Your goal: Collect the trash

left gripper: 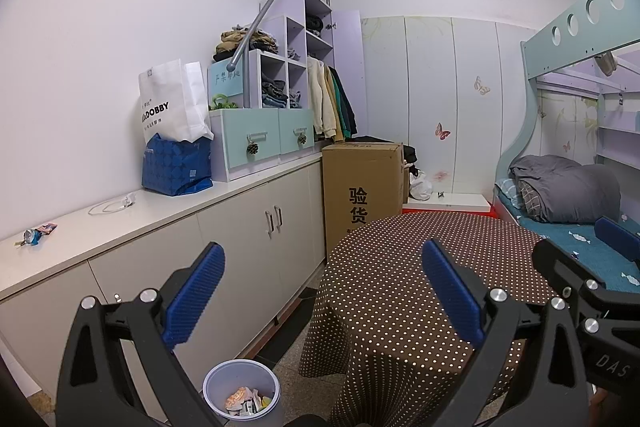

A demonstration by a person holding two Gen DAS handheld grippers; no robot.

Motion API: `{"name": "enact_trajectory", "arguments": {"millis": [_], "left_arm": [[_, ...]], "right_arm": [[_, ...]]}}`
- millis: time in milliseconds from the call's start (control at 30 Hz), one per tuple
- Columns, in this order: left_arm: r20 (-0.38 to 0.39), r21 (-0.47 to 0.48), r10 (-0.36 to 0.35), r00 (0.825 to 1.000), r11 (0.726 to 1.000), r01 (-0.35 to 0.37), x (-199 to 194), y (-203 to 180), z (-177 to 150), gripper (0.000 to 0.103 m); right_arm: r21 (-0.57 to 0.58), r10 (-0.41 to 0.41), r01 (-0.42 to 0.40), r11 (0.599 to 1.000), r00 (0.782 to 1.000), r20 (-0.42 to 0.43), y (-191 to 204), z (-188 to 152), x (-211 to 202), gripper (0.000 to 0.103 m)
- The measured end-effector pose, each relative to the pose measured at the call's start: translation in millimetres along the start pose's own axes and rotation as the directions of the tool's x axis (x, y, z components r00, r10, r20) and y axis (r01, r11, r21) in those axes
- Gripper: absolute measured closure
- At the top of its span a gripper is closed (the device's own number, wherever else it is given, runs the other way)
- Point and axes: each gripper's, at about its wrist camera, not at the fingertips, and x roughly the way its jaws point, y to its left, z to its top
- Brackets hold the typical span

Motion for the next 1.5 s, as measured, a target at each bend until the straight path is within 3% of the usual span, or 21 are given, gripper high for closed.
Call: {"name": "enact_trajectory", "arguments": {"millis": [1500], "left_arm": [[-0.006,0.005,0.003,1.000,1.000,-0.003,1.5,3.5,-4.6,0.006]], "right_arm": [[0.000,0.002,-0.002,1.000,1.000,-0.002,-1.2,-3.7,-0.4,0.008]]}}
